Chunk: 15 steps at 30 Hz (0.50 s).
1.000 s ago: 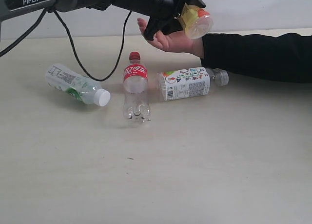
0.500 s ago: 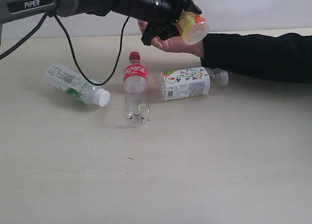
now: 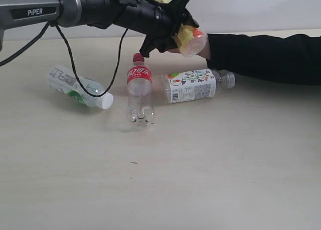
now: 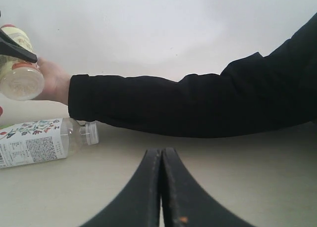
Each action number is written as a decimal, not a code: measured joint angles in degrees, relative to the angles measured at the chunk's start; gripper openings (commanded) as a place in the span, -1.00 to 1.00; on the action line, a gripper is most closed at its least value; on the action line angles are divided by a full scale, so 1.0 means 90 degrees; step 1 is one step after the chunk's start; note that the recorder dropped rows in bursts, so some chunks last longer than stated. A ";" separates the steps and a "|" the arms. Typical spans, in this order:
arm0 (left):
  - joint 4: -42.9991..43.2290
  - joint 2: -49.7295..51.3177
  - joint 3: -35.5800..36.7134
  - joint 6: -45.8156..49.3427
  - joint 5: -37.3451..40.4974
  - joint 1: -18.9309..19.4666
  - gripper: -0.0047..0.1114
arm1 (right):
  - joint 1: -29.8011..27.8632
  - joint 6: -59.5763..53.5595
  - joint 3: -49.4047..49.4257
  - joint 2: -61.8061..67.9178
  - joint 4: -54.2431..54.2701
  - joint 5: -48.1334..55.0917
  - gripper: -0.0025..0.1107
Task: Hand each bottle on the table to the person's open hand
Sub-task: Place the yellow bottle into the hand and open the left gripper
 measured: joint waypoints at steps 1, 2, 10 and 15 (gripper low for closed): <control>0.0000 0.0035 0.0000 0.0000 0.0027 0.0007 -0.92 | 0.0000 0.0000 0.0000 0.0000 0.0000 0.0000 -0.96; 0.0000 0.0099 0.0002 0.0000 0.0071 0.0024 -0.92 | 0.0000 0.0000 0.0000 0.0000 0.0000 0.0000 -0.96; -0.0657 0.0321 0.0002 0.0556 0.0529 0.0208 -0.89 | 0.0000 0.0000 0.0000 0.0000 0.0000 0.0000 -0.96; -0.0815 0.0331 0.0002 0.0815 0.0839 0.0331 -0.33 | 0.0000 0.0000 0.0000 0.0000 0.0000 0.0000 -0.96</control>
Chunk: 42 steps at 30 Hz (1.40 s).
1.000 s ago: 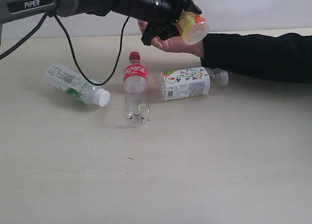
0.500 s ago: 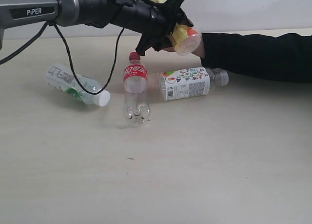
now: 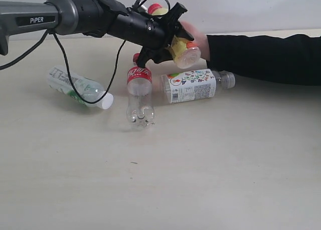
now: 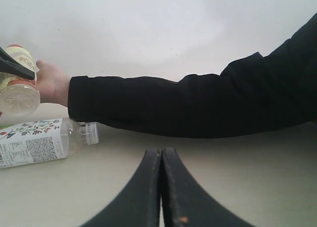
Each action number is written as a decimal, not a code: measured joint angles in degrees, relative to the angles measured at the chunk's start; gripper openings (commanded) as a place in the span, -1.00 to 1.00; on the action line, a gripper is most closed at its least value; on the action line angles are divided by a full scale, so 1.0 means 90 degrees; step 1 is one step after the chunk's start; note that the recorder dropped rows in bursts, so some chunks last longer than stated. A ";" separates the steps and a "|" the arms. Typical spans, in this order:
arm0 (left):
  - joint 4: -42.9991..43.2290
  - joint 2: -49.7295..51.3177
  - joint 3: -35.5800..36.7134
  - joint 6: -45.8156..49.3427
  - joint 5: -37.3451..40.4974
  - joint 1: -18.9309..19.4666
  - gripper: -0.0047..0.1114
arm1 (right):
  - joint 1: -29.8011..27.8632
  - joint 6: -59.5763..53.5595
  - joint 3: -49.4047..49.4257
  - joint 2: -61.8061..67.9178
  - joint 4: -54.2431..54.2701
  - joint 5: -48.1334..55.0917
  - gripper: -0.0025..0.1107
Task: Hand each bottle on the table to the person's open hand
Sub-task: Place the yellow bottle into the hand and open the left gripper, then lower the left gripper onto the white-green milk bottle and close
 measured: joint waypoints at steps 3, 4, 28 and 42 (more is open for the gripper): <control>0.0002 0.0000 0.0000 0.0028 0.0130 0.0066 0.13 | 0.0000 0.0000 0.0000 0.0000 0.0000 0.0000 -0.96; -0.0015 0.0000 0.0000 0.0028 0.0159 0.0075 0.25 | 0.0000 0.0000 0.0000 0.0000 0.0000 0.0000 -0.96; -0.0559 -0.0225 0.0000 0.1606 0.0779 0.0150 0.62 | 0.0000 0.0000 0.0000 0.0000 0.0000 0.0000 -0.96; 0.2369 -0.1311 0.0000 0.1714 0.2163 0.0472 0.62 | 0.0000 0.0000 0.0000 0.0000 0.0000 0.0000 -0.96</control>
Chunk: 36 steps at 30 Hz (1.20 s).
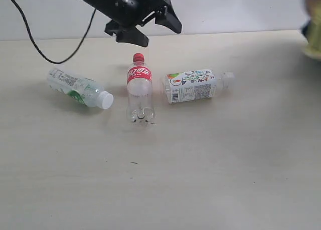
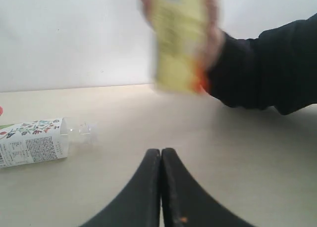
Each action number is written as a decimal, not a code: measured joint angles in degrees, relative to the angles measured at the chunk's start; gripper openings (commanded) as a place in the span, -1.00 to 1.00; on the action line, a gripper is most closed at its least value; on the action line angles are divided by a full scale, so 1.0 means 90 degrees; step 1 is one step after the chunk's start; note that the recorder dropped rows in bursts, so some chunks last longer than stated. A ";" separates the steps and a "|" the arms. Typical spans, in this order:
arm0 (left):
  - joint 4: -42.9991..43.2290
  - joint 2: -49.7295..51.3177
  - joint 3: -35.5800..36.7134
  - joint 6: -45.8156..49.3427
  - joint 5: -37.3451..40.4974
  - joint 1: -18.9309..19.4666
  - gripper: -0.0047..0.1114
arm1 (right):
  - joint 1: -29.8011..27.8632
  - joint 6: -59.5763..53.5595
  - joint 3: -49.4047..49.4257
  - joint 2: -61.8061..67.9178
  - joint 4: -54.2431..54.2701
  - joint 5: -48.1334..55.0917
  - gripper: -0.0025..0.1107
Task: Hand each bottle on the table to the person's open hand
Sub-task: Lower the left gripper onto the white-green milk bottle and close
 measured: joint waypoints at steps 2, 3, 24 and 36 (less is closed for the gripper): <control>0.0766 -0.0246 0.0000 0.0000 0.0195 0.0026 0.62 | 0.0000 0.0000 0.0000 0.0000 0.0000 0.0000 -0.96; 0.1197 -0.0341 0.0000 0.0000 0.0307 0.0024 0.62 | 0.0000 0.0000 0.0000 0.0000 0.0000 0.0000 -0.96; 0.4543 -0.1038 0.0762 0.1752 0.1802 0.0054 0.59 | 0.0000 0.0000 0.0000 0.0000 0.0000 0.0000 -0.96; 0.6837 -0.1038 0.1566 0.1909 0.1761 0.0057 0.58 | 0.0000 0.0000 0.0000 0.0000 0.0000 0.0000 -0.96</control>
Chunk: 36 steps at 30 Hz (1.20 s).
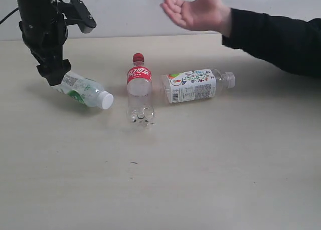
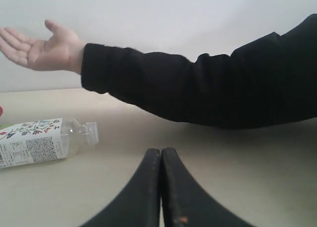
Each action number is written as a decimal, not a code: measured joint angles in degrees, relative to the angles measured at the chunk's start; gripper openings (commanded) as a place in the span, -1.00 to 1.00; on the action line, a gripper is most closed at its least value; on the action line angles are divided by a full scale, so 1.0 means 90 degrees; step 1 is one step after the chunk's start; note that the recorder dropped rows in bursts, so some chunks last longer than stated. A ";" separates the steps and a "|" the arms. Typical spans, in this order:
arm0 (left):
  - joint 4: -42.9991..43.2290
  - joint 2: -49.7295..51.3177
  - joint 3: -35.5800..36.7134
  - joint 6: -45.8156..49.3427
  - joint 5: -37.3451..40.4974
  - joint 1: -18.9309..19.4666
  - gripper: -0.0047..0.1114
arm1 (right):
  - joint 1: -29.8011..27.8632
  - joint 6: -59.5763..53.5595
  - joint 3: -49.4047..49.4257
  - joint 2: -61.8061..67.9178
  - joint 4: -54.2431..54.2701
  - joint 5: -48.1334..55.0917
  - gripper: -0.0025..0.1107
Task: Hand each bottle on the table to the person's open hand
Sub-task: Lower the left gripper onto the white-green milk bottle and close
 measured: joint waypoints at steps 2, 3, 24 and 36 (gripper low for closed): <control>-0.0059 0.0000 0.0000 0.0387 -0.0046 0.0000 0.58 | 0.0000 0.0000 0.0000 0.0000 0.0000 0.0000 -0.96; -0.0089 0.0000 0.0000 0.0601 -0.0044 0.0000 0.58 | 0.0000 0.0000 0.0000 0.0000 0.0000 0.0000 -0.96; 0.0086 0.0513 0.0004 0.3389 -0.1056 0.0000 0.58 | 0.0000 0.0000 0.0000 0.0000 0.0000 0.0000 -0.96; 0.0086 0.1029 0.0004 0.3932 -0.1146 0.0000 0.58 | 0.0000 0.0000 0.0000 0.0000 0.0000 0.0000 -0.96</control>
